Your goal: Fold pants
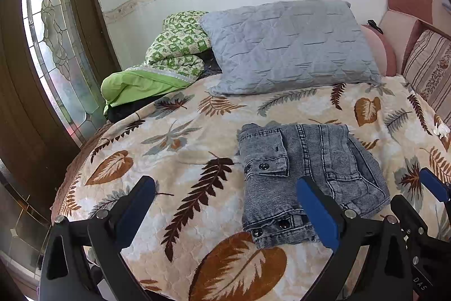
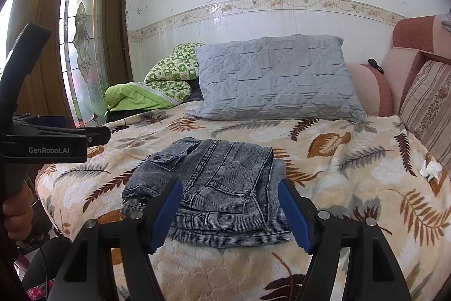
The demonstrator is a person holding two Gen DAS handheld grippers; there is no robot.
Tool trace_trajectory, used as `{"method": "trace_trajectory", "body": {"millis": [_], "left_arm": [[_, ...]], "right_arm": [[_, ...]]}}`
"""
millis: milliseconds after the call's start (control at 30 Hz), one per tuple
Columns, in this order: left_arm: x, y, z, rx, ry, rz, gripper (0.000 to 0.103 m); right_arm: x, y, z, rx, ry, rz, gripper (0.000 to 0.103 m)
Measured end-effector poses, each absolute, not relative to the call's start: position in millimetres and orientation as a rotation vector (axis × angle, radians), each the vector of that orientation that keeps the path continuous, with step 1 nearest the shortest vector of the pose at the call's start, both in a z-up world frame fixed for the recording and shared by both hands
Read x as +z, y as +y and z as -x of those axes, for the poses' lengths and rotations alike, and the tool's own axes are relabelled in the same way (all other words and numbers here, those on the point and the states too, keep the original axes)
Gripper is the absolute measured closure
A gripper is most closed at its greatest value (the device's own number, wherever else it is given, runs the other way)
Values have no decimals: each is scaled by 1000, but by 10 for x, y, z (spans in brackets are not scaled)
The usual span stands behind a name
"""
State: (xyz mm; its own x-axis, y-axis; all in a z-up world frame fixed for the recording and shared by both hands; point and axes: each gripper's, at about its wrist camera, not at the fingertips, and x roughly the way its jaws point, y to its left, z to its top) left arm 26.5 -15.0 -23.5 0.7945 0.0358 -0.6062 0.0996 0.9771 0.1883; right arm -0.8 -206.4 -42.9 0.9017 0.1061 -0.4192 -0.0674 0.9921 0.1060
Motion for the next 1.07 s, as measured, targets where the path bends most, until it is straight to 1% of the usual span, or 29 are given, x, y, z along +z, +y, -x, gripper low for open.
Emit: {"method": "trace_trajectory", "body": {"millis": [900, 1067], "left_arm": [[-268, -175, -296, -85, 660, -220, 3], [-333, -153, -366, -117, 697, -193, 3]], "right_arm": [[-470, -2038, -37, 96, 462, -96, 30], [-487, -2027, -51, 97, 467, -91, 29]]}}
